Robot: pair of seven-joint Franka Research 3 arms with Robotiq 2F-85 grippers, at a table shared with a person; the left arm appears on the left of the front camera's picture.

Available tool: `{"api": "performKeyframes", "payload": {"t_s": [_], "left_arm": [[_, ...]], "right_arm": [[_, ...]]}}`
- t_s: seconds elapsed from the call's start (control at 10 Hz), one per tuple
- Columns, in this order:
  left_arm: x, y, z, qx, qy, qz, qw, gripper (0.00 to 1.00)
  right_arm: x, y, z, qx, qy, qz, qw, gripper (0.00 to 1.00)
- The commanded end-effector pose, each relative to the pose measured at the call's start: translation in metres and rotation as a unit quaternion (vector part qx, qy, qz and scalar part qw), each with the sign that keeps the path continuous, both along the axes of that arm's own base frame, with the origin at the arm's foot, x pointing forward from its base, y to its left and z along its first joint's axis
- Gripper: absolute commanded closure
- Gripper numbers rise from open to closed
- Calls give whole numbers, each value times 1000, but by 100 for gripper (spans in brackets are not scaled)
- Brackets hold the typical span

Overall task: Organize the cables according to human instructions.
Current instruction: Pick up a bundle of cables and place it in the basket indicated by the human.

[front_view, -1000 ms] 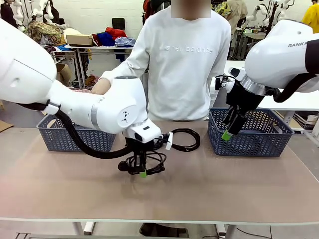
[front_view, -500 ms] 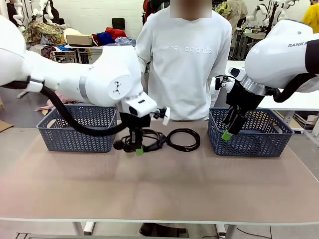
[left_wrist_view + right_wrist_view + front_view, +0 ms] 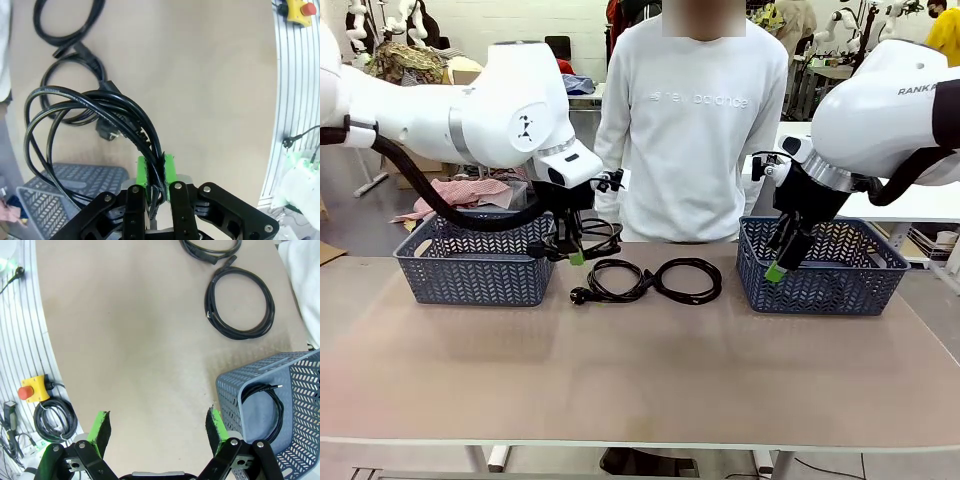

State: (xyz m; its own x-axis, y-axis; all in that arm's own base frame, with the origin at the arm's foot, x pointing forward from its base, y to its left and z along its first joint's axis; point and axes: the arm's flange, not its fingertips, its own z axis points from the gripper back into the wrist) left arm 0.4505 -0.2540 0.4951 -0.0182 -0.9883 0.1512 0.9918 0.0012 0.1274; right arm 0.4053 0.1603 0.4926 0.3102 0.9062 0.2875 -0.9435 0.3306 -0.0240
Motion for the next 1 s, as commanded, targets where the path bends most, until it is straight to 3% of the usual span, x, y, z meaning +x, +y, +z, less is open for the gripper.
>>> {"api": "performKeyframes", "payload": {"t_s": [0.0,0.1,0.2,0.6,0.7,0.8,0.9], "left_arm": [[12,4,7,5,-7,9,1000,100],[15,6,9,-1,9,31,999,100],[6,3,3,-2,-2,5,1000,100],[6,3,3,-2,-2,5,1000,100],[8,0,0,-1,3,8,1000,84],[12,13,2,12,-20,10,1000,84],[16,25,3,5,-19,4,1000,84]], "right_arm": [[2,2,2,-1,1,0,1000,0],[2,2,2,-1,1,0,1000,0],[2,2,2,-1,1,0,1000,0],[2,2,2,-1,1,0,1000,0],[2,2,2,-1,1,0,1000,0],[2,2,2,-1,1,0,1000,0],[2,2,2,-1,1,0,1000,0]]}}
